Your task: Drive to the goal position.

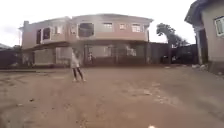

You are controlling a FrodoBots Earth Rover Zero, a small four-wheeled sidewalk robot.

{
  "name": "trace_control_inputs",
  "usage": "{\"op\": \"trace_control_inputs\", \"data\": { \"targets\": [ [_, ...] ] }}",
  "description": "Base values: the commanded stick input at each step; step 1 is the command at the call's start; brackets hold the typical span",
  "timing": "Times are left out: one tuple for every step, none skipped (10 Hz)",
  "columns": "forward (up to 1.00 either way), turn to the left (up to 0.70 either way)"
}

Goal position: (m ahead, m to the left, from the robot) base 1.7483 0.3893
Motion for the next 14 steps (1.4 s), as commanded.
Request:
{"op": "trace_control_inputs", "data": {
  "targets": [
    [0.70,0.00],
    [0.70,-0.28],
    [0.70,-0.32],
    [0.70,-0.21],
    [0.70,0.03],
    [0.70,0.04],
    [0.70,0.03],
    [0.70,0.03],
    [0.70,0.02],
    [0.70,0.01],
    [0.70,0.03],
    [0.70,0.10],
    [0.70,0.18],
    [0.70,0.35]
  ]
}}
